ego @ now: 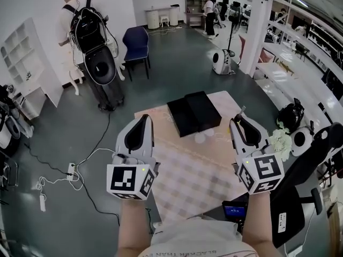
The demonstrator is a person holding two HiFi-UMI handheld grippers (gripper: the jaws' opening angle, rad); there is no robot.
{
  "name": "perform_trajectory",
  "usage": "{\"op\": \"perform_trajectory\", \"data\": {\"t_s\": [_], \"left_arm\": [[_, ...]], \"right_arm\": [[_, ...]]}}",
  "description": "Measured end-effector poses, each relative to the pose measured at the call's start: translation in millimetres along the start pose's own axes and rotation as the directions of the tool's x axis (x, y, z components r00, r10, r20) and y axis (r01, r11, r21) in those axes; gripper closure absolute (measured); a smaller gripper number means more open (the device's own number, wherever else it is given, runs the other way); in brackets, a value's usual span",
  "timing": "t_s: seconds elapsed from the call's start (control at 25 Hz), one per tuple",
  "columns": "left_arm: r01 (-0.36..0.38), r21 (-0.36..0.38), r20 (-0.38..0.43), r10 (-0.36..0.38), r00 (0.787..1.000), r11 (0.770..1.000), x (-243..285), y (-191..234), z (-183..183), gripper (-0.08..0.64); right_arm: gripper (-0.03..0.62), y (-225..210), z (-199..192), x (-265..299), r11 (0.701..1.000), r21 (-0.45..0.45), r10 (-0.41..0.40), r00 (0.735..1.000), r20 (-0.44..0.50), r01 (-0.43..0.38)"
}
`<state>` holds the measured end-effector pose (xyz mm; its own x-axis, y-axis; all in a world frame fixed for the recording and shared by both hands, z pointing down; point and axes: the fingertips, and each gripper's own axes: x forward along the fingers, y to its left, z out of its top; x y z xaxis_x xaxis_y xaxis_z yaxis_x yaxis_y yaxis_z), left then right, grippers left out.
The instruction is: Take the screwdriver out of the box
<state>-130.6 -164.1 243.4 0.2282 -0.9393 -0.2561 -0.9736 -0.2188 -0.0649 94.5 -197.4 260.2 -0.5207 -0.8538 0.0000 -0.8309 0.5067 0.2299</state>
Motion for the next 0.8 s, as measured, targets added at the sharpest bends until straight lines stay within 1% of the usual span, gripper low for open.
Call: {"op": "perform_trajectory", "data": {"t_s": [0.24,0.48,0.8], "left_arm": [[0.006,0.006,0.011,-0.006,1.000,1.000,2,-8,4,0.549],[0.003,-0.007,0.014,-0.003,1.000,1.000,5,-11,3,0.549],[0.011,-0.005,0.023,-0.011,1.000,1.000,7,-19,3,0.549]], "right_arm": [[0.509,-5,-1,-6,1.000,-0.004,-0.012,1.000,0.006,0.012],[0.509,-5,-2,-6,1.000,-0.015,-0.004,1.000,-0.002,0.004],[0.509,-6,-6,-9,1.000,-0.026,0.009,1.000,-0.004,-0.009]]}}
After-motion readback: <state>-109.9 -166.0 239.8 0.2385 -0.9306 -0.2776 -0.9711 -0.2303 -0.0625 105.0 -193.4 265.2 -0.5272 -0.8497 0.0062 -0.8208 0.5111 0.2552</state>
